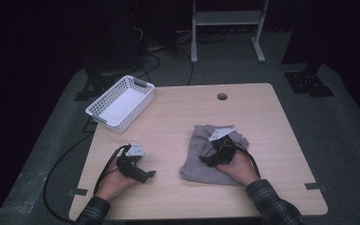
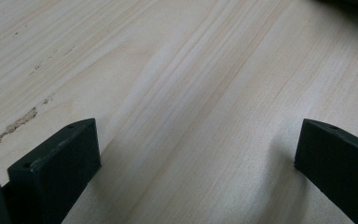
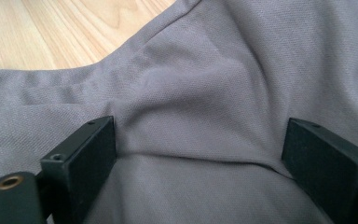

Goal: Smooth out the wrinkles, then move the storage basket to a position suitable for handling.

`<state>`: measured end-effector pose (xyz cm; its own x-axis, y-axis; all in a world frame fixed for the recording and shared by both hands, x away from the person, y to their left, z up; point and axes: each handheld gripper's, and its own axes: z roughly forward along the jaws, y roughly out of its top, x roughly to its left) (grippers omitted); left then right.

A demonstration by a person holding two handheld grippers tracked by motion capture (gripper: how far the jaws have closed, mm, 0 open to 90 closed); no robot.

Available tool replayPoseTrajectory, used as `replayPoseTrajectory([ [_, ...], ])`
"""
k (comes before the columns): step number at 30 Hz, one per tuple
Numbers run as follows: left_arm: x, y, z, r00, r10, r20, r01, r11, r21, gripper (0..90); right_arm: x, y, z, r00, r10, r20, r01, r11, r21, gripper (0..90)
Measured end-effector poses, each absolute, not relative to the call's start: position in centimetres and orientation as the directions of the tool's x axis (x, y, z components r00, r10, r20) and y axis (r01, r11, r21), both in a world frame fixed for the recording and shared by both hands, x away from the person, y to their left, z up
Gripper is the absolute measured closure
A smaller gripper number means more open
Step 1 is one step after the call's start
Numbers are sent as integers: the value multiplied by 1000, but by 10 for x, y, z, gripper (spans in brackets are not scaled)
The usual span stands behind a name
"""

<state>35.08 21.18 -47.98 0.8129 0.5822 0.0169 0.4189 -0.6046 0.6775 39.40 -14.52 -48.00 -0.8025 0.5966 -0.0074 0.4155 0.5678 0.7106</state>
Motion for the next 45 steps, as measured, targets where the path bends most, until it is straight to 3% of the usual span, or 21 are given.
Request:
replayPoseTrajectory([
  [45,351,215,-484,819,573,17,393,-582,712,0,340,-280,-481,-703,711,-2,497,493,714,92],
])
